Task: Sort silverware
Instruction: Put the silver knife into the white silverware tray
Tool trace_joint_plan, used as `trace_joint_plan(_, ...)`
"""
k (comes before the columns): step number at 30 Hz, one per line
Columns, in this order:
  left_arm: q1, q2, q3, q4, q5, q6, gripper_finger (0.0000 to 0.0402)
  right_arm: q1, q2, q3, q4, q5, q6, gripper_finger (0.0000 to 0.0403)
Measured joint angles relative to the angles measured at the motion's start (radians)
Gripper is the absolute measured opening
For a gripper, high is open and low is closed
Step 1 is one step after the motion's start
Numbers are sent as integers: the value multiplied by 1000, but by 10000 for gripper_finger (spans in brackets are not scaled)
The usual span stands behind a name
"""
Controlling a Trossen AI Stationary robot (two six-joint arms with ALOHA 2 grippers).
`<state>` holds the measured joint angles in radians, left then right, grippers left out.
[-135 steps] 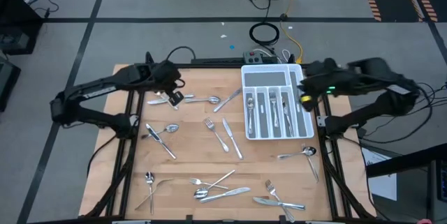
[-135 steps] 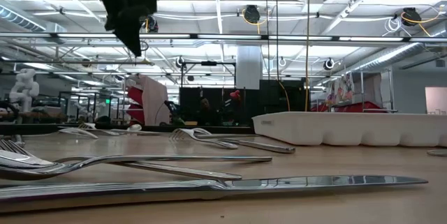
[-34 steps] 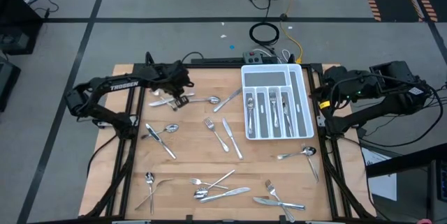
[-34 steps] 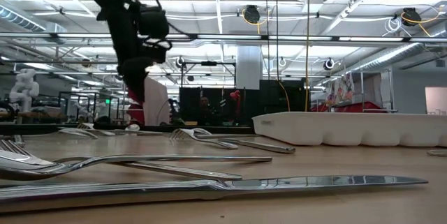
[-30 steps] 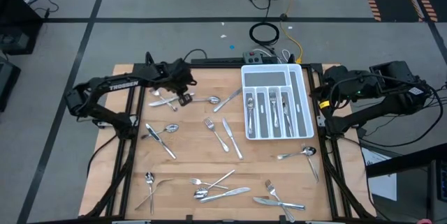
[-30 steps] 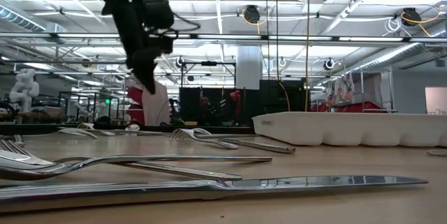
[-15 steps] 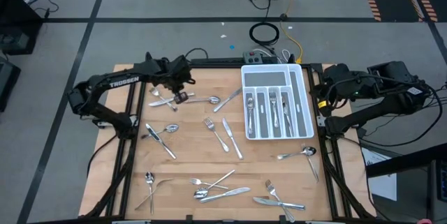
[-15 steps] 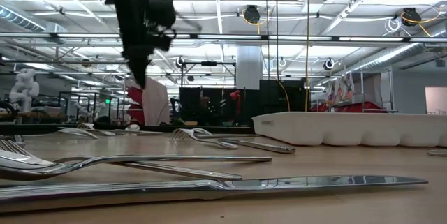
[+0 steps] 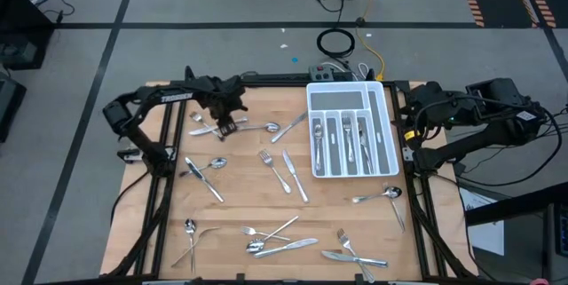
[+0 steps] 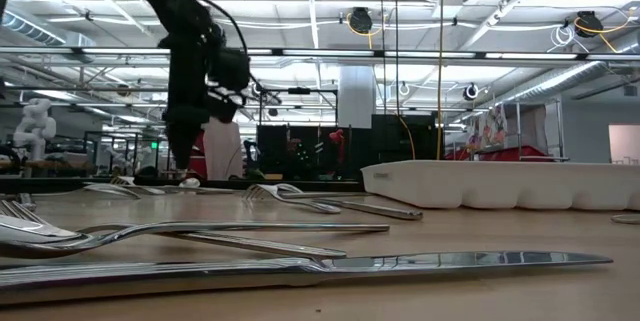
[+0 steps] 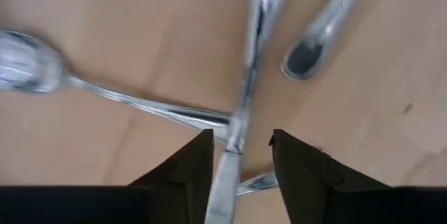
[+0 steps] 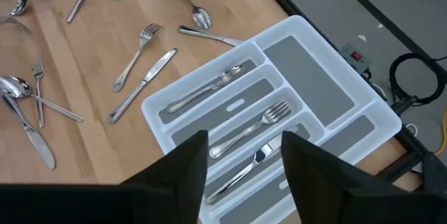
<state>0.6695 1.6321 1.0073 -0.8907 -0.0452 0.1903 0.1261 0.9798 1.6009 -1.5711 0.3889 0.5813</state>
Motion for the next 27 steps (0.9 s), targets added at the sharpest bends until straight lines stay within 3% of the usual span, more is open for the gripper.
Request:
trace_joint_plan(22, 1, 28, -145, 90, -59, 28, 170, 0, 0, 0, 0, 2, 28, 185)
trace_joint_plan(27, 9, 26, -178, 127, -50, 28, 119, 0, 0, 0, 2, 2, 64, 185)
